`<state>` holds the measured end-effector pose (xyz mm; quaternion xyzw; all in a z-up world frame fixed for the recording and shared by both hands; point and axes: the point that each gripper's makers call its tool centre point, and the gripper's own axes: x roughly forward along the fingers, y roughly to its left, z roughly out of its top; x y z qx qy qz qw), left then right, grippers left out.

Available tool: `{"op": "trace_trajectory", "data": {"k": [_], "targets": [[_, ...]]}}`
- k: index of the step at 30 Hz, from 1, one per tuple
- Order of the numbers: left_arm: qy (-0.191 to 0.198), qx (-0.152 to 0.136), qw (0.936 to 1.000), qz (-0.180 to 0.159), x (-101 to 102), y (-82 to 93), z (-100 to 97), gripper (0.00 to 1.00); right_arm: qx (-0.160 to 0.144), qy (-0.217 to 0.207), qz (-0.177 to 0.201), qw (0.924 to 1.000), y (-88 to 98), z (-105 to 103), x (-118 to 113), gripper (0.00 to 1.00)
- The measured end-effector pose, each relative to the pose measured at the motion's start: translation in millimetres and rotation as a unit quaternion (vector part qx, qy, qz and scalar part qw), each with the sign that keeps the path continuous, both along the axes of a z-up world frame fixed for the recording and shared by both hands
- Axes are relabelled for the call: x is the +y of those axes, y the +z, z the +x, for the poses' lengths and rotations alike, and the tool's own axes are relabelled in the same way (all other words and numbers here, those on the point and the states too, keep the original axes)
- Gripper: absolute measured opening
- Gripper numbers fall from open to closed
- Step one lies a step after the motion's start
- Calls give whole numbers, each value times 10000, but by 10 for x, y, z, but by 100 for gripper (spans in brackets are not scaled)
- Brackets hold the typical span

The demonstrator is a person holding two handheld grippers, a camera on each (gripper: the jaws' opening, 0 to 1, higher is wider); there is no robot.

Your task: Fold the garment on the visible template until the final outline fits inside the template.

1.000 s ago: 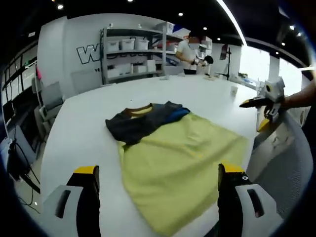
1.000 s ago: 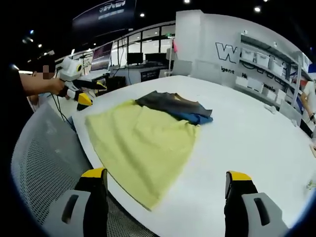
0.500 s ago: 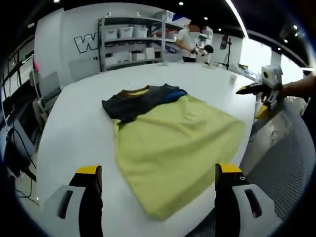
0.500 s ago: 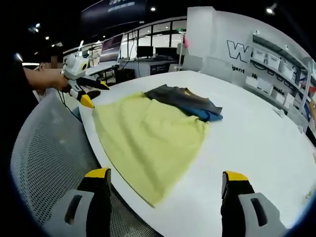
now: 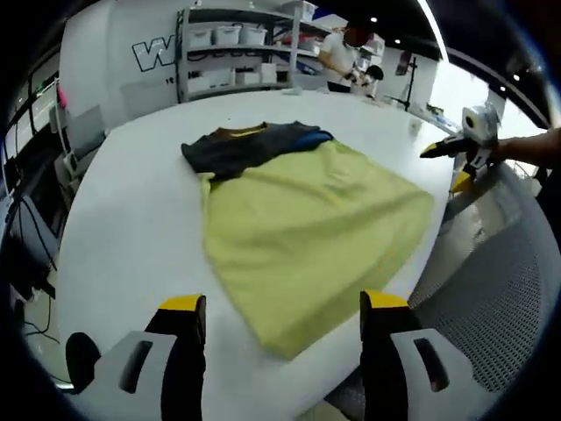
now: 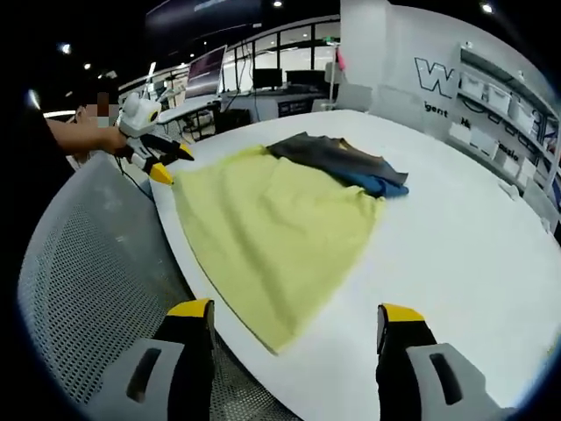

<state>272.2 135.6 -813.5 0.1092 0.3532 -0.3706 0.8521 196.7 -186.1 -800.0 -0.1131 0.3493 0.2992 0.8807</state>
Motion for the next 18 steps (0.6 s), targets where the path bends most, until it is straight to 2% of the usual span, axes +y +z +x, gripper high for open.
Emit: {"op": "trace_trajectory", "data": {"k": [7,18], "targets": [[-89,200,9997,53,68,-52,-115,59,94,86,26,9999,-57,19,-6,63],[-33,541,9985,10,128,-108,-188,40,540,107,196,9983,-176,-60,22,42]]}}
